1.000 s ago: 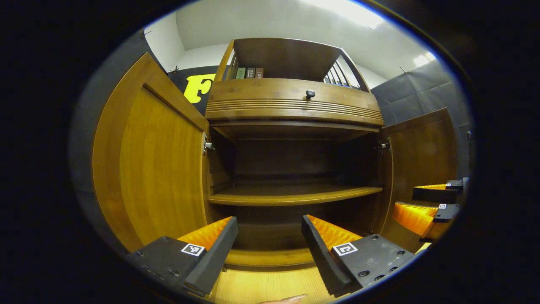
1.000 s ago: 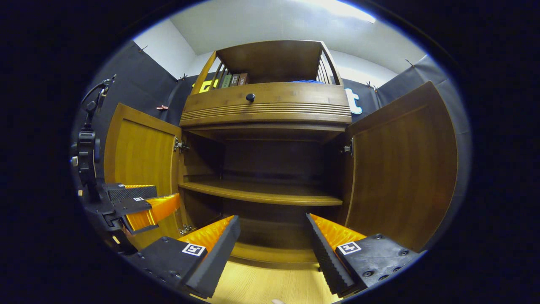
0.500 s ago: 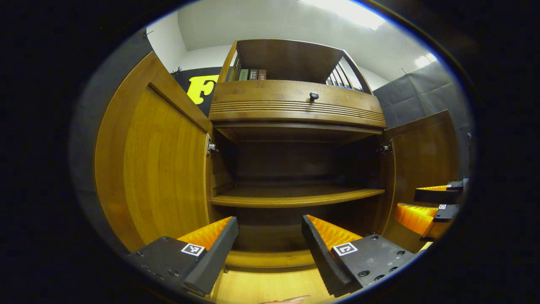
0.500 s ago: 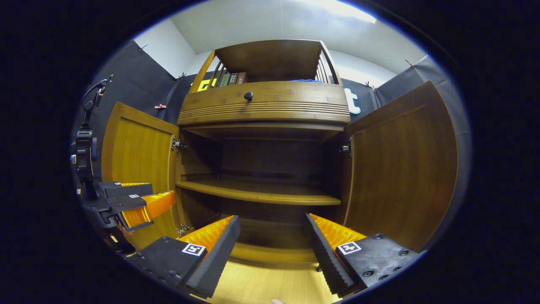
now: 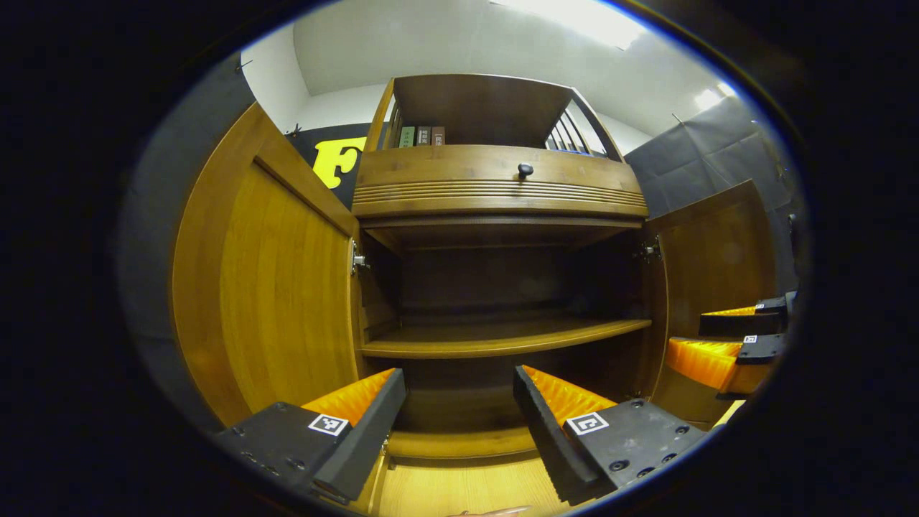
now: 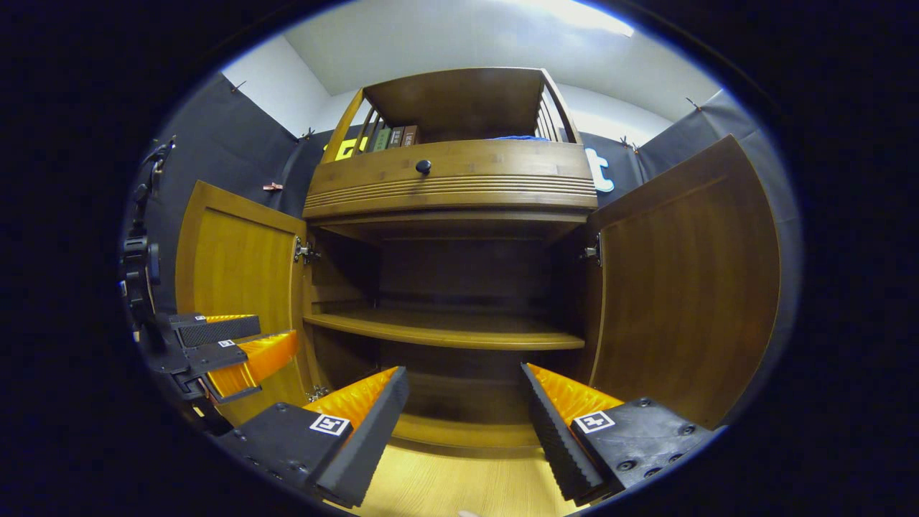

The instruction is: Open the right door of the double-door shoe cabinet with the right hand, and open the left door with the left hand.

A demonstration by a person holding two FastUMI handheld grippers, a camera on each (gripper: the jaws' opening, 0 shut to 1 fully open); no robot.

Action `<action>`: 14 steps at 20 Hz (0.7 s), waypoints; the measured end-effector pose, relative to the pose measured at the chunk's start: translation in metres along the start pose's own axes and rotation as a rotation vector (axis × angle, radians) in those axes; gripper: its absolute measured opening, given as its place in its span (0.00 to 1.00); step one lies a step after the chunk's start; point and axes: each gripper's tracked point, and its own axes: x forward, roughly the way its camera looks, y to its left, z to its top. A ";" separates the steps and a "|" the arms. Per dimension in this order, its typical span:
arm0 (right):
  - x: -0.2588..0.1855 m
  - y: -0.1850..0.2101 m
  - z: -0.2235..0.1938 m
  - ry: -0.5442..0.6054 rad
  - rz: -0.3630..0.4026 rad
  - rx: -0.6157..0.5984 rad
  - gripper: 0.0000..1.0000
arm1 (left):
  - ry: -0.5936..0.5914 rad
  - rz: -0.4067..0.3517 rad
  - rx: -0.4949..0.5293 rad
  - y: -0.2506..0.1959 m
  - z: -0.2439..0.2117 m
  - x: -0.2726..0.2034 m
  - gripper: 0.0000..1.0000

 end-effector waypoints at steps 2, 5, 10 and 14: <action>0.000 0.001 0.001 -0.003 0.003 -0.003 0.97 | -0.004 0.008 0.000 0.002 0.001 -0.002 0.95; -0.001 0.004 0.003 -0.011 0.013 -0.001 0.97 | -0.006 0.008 -0.007 0.004 0.003 -0.003 0.94; -0.002 0.005 0.000 0.000 0.015 -0.005 0.97 | -0.004 0.004 -0.009 0.003 0.004 -0.003 0.94; -0.004 0.003 0.001 -0.001 0.010 -0.010 0.95 | -0.009 -0.006 -0.005 -0.001 0.006 -0.005 0.96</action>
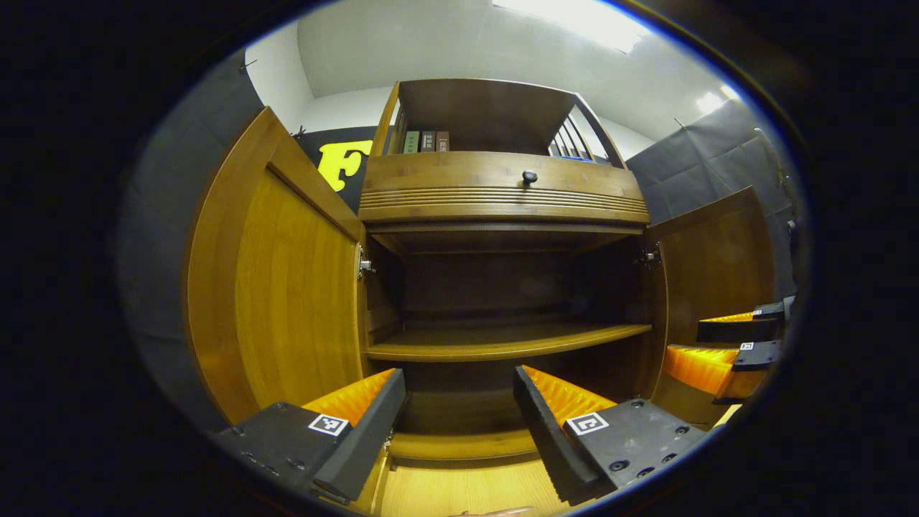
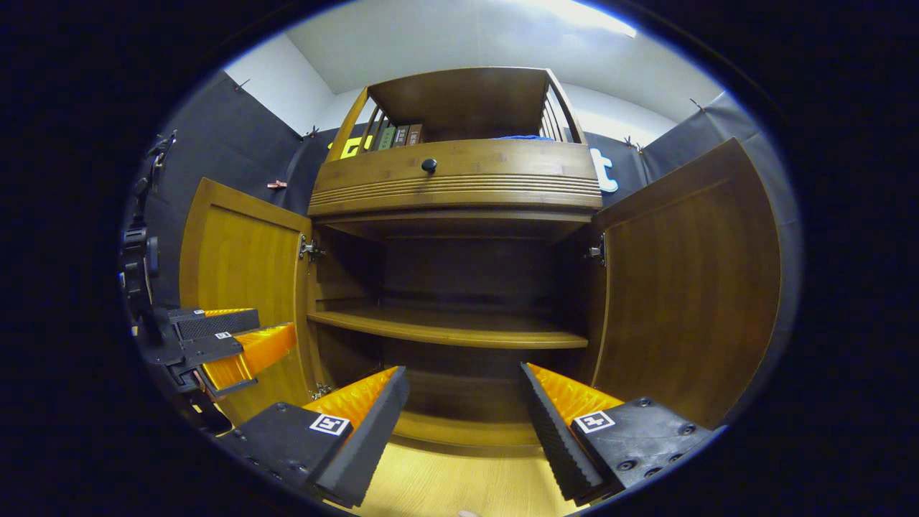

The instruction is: Open the right door of the double-door shoe cabinet with the right hand, and open the left door with the left hand.

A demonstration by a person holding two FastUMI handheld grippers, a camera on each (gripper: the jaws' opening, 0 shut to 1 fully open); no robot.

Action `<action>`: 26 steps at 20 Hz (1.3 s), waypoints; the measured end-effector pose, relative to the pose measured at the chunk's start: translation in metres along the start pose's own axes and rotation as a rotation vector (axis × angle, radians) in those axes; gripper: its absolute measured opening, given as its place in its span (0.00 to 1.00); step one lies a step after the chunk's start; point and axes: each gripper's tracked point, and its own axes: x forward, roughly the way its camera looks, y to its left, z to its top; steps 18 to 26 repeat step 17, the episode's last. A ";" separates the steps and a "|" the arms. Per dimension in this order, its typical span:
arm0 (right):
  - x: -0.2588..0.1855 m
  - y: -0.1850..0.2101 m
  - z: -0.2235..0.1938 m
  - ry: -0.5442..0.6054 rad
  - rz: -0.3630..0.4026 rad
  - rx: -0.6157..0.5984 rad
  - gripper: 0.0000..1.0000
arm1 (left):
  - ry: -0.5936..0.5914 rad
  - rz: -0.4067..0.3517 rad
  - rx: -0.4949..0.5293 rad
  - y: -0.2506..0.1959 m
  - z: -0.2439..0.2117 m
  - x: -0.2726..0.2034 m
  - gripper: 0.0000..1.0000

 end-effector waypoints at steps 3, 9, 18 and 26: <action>-0.002 0.002 0.001 -0.001 0.006 0.006 0.97 | -0.002 -0.002 0.003 -0.002 0.000 -0.001 0.95; -0.007 0.002 0.006 -0.019 0.009 0.008 0.95 | -0.002 0.005 0.000 -0.001 -0.001 -0.004 0.92; -0.008 0.003 0.002 -0.008 0.013 -0.001 0.97 | -0.014 0.008 0.000 -0.001 0.002 -0.009 0.94; -0.008 0.003 0.002 -0.008 0.013 -0.001 0.97 | -0.014 0.008 0.000 -0.001 0.002 -0.009 0.94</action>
